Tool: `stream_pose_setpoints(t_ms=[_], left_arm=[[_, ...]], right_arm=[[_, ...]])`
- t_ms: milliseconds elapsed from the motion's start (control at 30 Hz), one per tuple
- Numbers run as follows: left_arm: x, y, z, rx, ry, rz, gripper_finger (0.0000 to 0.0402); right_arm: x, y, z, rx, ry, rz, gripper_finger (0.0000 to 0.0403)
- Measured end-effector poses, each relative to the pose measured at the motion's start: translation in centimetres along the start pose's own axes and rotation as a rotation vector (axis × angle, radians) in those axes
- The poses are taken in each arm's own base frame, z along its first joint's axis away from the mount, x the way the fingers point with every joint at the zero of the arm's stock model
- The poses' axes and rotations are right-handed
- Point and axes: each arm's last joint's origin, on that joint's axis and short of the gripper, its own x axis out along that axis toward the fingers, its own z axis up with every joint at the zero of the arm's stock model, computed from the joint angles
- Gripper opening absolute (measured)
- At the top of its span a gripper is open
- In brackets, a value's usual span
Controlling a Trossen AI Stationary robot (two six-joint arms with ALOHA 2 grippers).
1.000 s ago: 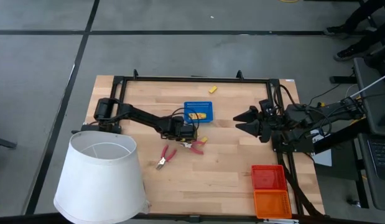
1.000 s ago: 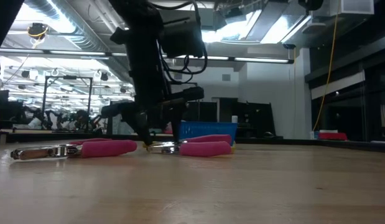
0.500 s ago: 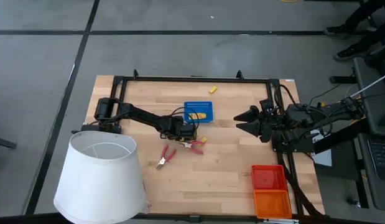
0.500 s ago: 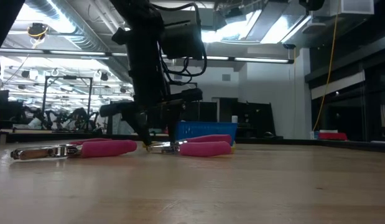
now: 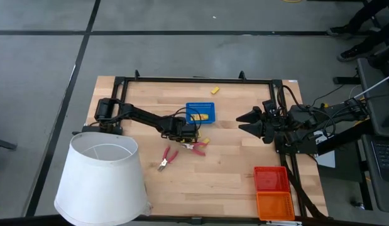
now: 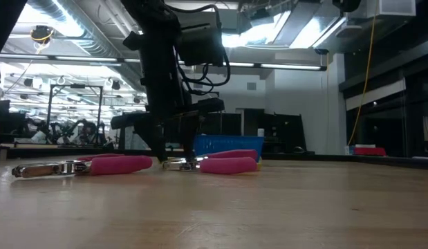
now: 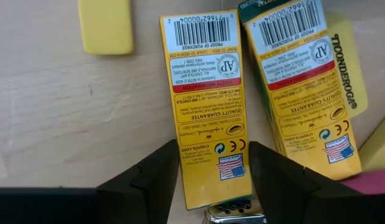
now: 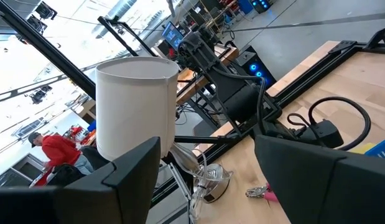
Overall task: Pick & Place School Supplies
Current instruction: Put the yellow crayon box into the blue bin
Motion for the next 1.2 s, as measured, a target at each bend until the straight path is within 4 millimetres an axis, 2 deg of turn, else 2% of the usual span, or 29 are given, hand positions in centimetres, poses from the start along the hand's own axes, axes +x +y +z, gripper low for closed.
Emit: stream_pose_setpoints(t_ms=[367, 767, 1200], left_arm=[[0.2, 0.0, -0.1, 0.018, 0.006, 0.002, 0.0201], [0.8, 0.5, -0.3, -0.065, 0.032, 0.083, 0.0200], [0.5, 1.6, 0.5, -0.046, 0.057, 0.187, 0.0182]], right_arm=[[0.0, 0.0, 0.0, -0.004, 0.001, -0.001, 0.0268], [-0.3, 0.0, 0.2, -0.001, -0.004, 0.009, 0.0268], [-0.6, 0.1, 0.4, 0.003, -0.013, 0.018, 0.0268]])
